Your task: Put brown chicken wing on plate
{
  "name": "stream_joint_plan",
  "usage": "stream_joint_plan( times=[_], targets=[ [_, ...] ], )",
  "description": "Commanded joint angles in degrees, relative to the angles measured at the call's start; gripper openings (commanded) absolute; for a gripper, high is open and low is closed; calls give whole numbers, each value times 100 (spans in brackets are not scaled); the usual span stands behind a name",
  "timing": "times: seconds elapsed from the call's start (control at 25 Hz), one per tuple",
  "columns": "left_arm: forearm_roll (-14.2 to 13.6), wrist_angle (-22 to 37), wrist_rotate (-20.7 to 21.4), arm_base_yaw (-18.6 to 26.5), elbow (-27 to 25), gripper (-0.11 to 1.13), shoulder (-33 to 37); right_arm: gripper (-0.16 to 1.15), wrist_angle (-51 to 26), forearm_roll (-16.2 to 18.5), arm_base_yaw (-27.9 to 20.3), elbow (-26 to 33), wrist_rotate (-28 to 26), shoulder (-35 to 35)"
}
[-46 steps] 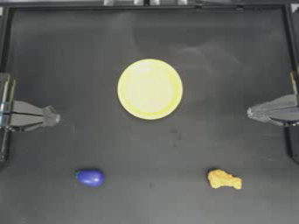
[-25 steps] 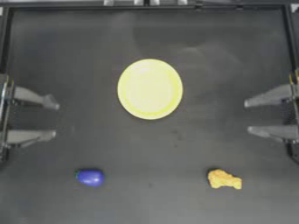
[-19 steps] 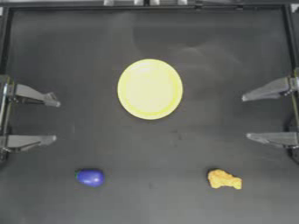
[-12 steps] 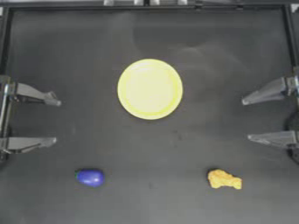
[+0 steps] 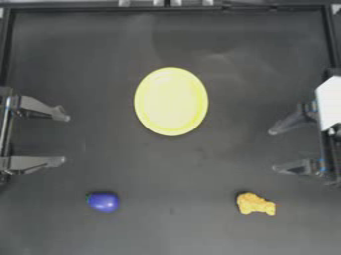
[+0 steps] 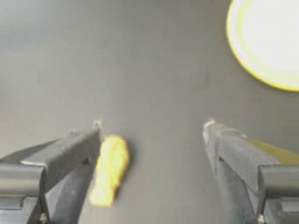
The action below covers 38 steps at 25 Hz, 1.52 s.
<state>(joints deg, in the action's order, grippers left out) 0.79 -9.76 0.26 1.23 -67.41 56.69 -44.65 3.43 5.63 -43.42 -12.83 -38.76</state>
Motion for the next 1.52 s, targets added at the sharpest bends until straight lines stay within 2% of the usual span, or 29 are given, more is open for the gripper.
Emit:
stream_joint_plan(
  times=[0.04, 0.12, 0.28, 0.52, 0.72, 0.88, 1.2, 1.52],
  targets=[
    [18, 0, -9, 35, 158, 102, -70, 98, -246, 527, 404, 281, -589, 281],
    [18, 18, 0, 35, 176, 102, -70, 98, -369, 844, 642, 290, -1028, 466],
    [18, 123, 0, 44, 237, 102, -70, 98, -475, 1213, 1116, 255, -1828, 853],
    [18, 176, 18, 79, 237, 102, -70, 98, -457, 1248, 1468, 237, -2408, 1371],
    [18, 176, 18, 79, 220, 102, -70, 98, -439, 1213, 1538, 220, -2593, 1793],
    [9, 176, 18, 79, 202, 102, -70, 98, -325, 1046, 1538, 141, -2628, 2083],
    [18, 176, 18, 79, 193, 102, -70, 98, 413, 1055, 1547, -220, -2892, 2426],
    [18, 176, 18, 79, 193, 102, -70, 98, 1028, 1046, 1547, -325, -3006, 2777]
  ],
)
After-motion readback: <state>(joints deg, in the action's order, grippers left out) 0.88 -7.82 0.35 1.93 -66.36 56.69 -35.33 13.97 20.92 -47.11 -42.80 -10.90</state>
